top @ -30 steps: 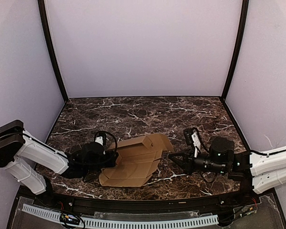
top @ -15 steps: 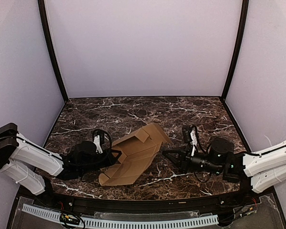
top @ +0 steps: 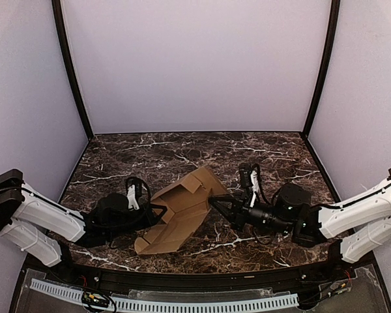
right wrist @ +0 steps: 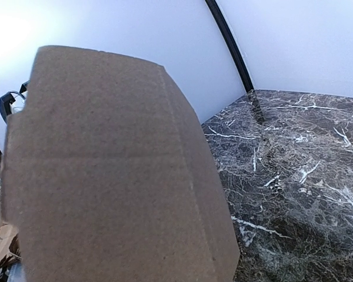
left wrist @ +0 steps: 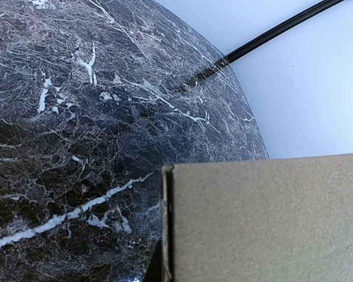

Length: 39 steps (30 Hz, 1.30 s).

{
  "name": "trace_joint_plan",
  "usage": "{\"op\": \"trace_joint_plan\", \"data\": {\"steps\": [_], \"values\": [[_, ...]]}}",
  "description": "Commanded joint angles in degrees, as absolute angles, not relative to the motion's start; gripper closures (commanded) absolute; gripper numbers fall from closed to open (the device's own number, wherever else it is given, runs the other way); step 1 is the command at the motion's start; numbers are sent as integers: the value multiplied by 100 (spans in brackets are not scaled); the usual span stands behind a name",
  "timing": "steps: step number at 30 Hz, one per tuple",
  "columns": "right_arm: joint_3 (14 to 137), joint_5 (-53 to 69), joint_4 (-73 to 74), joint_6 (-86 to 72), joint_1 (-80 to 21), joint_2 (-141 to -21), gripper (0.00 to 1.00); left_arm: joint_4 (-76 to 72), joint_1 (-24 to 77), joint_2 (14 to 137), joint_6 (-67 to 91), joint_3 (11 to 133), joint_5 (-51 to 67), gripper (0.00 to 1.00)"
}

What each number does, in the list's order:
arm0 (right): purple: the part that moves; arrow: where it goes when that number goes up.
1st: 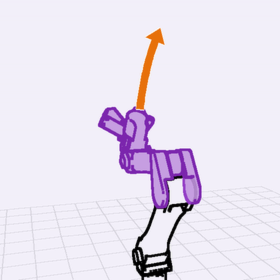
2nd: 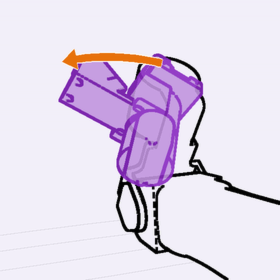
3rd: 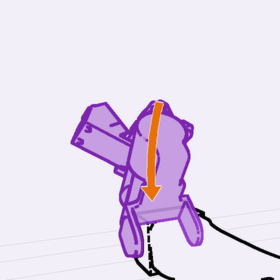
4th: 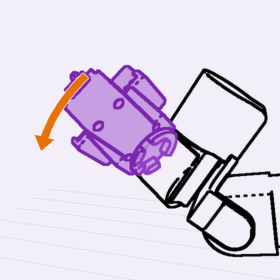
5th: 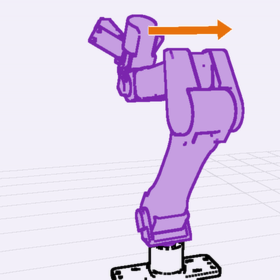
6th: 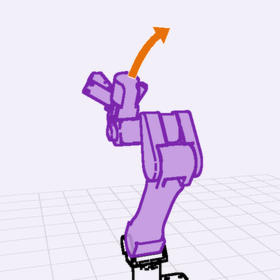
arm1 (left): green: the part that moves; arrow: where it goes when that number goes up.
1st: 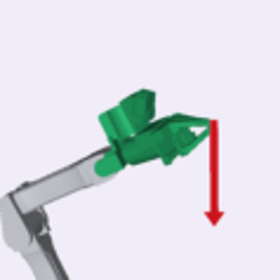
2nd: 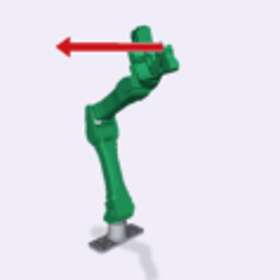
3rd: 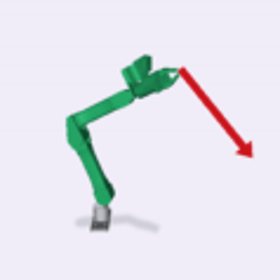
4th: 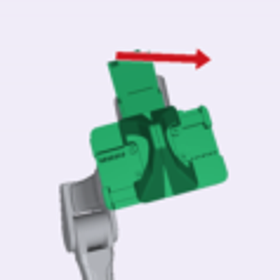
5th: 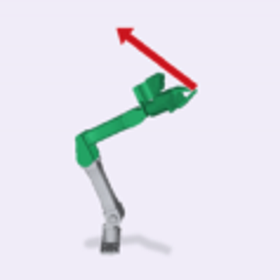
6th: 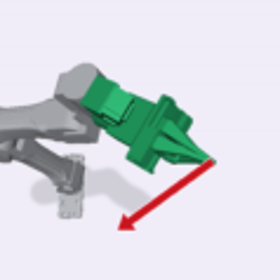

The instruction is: Fold the paper box

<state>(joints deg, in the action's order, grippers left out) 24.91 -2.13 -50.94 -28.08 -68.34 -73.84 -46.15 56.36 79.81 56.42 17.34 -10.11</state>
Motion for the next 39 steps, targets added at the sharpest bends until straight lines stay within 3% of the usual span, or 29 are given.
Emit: {"op": "trace_joint_plan", "data": {"steps": [1, 27, 39], "values": [[2777, -258, -5403, -2763, -6908, -7666, 100, -4811, 5602, 7821, 5653, 1661, -903, 99], [2924, -1413, -3527, -3053, -7268, -7985, 100, -3942, 5600, 7158, 4434, 2125, -1124, 99], [2551, -1398, -2623, -2810, -7276, -6482, 100, -3367, 5604, 7137, 3855, 2164, -1736, 99]]}}
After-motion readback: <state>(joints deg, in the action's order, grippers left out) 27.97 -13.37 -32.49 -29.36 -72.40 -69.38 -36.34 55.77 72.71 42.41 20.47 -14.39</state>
